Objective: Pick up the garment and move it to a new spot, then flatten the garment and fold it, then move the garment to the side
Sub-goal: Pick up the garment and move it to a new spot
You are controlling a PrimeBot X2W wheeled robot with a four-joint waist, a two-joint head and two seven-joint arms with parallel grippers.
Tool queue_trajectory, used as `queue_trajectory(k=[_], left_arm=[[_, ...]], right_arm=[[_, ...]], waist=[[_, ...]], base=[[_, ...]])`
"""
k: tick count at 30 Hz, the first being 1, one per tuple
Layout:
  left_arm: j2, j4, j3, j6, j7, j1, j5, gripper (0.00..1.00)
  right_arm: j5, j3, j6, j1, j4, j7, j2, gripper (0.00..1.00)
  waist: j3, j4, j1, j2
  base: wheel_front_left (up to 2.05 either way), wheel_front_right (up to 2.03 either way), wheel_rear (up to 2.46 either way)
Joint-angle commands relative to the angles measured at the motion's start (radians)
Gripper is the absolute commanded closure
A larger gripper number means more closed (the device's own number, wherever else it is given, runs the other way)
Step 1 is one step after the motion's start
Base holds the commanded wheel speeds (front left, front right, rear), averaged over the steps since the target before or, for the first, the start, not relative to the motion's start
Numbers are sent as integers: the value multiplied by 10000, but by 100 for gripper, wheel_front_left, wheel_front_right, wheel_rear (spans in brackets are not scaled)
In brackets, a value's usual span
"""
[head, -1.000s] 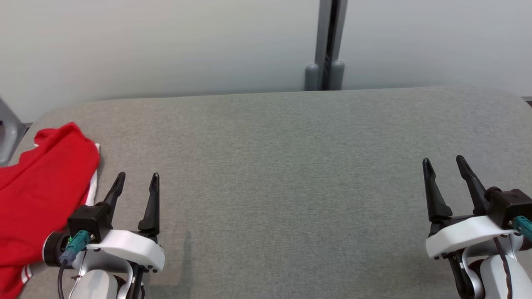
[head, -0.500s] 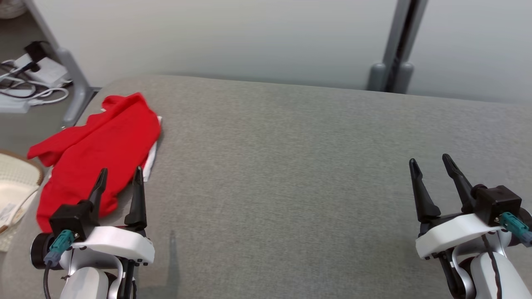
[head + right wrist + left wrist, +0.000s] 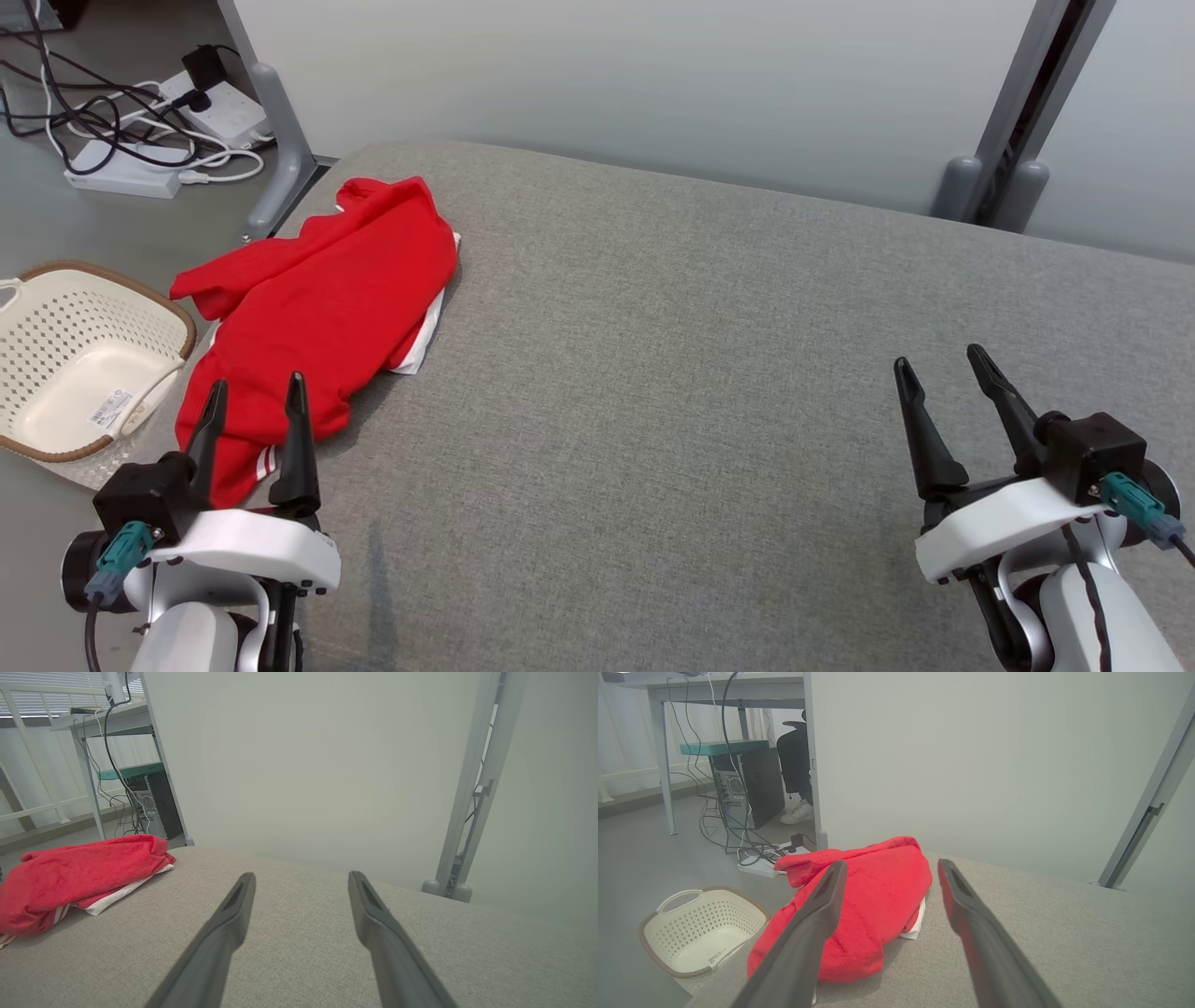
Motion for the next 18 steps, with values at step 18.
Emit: queue_trajectory(k=[18], left_arm=[[525,69,199,52,594,-1922,-321,0]], right_arm=[[-143,178,1,-427,-358,265,-312,0]], waist=[[918,-376,0,0]], base=[[0,0,0]])
